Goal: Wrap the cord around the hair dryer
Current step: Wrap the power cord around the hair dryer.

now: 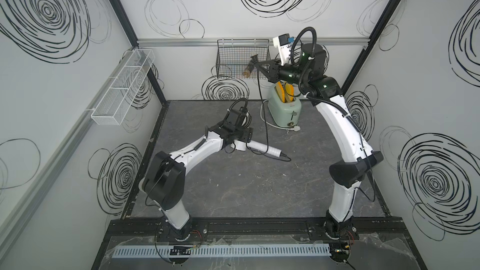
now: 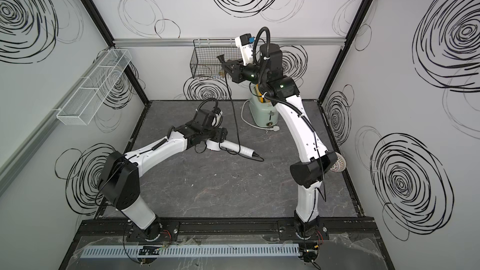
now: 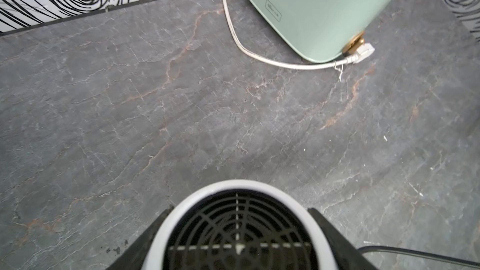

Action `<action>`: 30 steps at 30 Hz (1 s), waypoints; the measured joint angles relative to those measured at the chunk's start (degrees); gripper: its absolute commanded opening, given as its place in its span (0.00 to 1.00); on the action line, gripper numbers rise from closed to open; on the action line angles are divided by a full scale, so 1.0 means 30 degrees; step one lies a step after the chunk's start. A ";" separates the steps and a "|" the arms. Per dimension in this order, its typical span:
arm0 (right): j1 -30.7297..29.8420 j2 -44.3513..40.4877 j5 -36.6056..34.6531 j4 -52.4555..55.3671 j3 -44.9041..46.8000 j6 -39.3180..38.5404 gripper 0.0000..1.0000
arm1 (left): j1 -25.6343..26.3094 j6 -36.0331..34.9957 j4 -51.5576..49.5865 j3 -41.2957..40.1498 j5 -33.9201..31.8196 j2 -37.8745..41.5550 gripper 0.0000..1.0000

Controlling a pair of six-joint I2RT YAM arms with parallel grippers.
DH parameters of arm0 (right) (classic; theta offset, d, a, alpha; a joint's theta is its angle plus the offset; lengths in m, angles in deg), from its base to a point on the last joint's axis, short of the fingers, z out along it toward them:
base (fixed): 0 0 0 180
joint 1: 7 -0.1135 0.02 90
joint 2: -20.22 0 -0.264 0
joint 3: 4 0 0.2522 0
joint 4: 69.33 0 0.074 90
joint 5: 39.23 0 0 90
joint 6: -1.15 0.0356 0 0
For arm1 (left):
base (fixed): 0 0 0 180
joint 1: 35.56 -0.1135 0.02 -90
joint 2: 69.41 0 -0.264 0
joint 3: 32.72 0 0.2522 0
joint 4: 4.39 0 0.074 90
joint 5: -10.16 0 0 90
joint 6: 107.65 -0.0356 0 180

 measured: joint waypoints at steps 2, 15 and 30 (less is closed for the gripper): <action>0.0670 0.0852 -0.0073 -0.0007 -0.0175 0.0182 0.00 | 0.0153 -0.0583 -0.0066 -0.0605 0.0503 0.0364 0.00; 0.1100 -0.0036 -0.2681 -0.1355 1.1183 -0.2506 0.00 | -0.2237 -0.1479 0.1078 -0.2463 1.0950 0.5391 0.00; 0.0831 -0.5253 -0.3534 -0.3832 2.2848 -0.2892 0.00 | -0.7344 0.6390 0.6819 -0.2645 1.1832 0.4998 0.00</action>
